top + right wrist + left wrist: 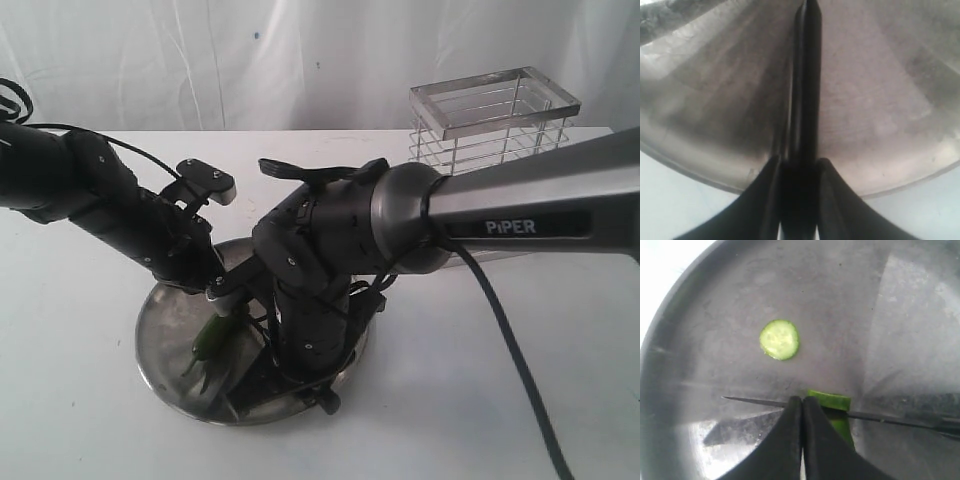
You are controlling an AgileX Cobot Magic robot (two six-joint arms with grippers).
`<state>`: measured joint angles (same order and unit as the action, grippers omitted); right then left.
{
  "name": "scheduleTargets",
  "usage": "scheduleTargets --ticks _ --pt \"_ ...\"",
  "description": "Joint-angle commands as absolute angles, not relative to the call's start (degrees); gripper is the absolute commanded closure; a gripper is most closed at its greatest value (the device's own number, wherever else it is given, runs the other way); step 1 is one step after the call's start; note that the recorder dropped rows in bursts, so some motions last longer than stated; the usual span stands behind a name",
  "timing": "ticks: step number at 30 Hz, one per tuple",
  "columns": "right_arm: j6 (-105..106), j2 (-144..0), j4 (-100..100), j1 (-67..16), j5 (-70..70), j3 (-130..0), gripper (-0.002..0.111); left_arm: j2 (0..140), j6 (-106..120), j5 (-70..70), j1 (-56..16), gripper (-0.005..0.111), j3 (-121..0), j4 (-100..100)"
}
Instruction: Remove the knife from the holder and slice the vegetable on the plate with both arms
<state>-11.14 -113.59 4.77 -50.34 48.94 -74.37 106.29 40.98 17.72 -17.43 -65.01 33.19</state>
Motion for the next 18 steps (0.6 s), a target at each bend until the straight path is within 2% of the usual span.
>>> scheduleTargets --ticks 1,18 --pt "-10.44 -114.42 4.81 -50.18 46.10 -76.24 0.108 105.72 40.77 22.22 -18.44 0.107 -64.77 35.82" --pt "-8.74 -117.02 5.05 -50.18 46.34 -80.69 0.108 105.72 40.77 22.45 -18.44 0.107 -64.77 35.92"
